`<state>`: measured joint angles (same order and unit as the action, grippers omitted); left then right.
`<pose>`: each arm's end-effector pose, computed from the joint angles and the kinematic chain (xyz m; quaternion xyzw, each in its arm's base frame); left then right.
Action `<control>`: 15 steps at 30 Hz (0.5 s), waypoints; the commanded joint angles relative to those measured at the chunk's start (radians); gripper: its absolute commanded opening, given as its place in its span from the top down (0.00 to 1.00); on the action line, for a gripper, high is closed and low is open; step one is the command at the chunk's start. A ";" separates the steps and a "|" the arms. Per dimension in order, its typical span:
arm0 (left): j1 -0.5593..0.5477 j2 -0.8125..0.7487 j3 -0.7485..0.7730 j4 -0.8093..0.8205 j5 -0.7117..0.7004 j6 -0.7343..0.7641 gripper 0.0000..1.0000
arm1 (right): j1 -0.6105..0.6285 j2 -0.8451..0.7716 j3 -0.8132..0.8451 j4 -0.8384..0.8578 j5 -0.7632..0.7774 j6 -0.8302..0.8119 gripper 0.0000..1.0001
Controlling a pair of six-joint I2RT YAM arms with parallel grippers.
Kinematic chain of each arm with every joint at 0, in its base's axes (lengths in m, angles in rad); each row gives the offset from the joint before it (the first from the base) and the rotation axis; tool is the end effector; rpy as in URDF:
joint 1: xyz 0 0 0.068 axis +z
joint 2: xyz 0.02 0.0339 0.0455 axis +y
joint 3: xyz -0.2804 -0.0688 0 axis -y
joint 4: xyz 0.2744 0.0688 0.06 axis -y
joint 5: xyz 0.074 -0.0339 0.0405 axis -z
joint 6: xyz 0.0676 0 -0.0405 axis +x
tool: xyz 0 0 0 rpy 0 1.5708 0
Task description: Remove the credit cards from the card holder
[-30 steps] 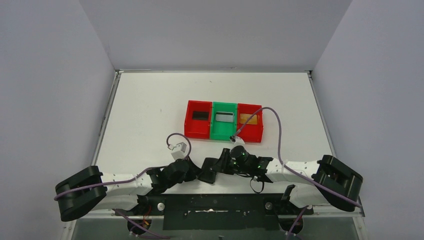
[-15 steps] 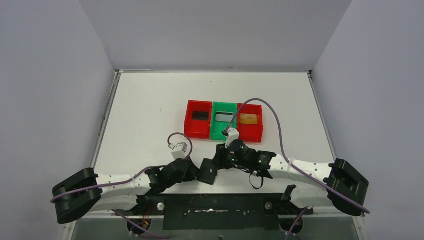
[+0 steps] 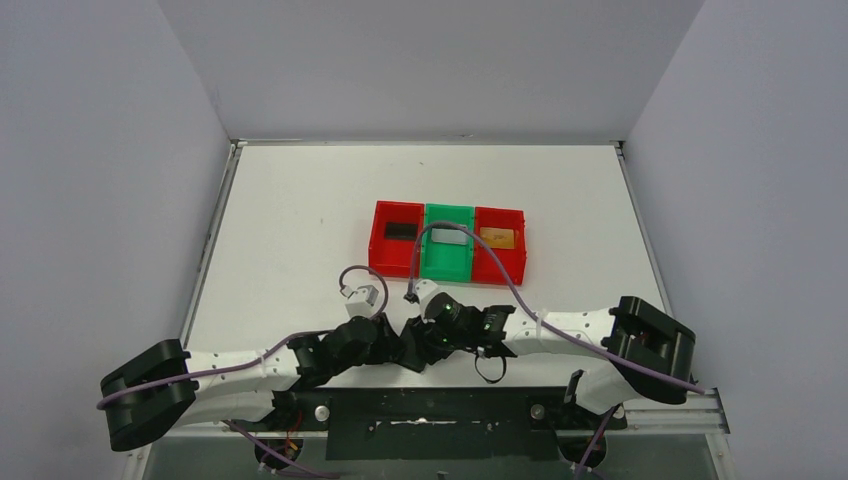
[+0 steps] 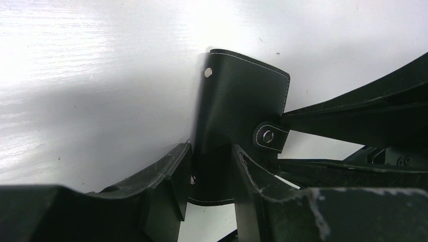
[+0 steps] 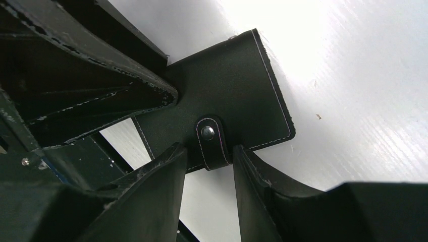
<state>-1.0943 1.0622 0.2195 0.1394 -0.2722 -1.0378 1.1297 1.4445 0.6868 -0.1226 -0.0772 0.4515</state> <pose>0.1157 -0.1844 0.1035 -0.0316 0.9003 -0.3049 0.3091 0.1299 0.2874 0.1377 -0.3251 0.8824 0.2659 0.2121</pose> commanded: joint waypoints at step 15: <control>-0.001 0.015 0.014 -0.038 0.036 0.022 0.66 | 0.025 0.103 0.105 -0.056 0.066 -0.075 0.66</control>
<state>-1.0943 1.0756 0.2302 0.1371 -0.2592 -1.0344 1.1469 1.4921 0.7525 -0.1879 -0.0296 0.3885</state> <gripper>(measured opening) 0.340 0.353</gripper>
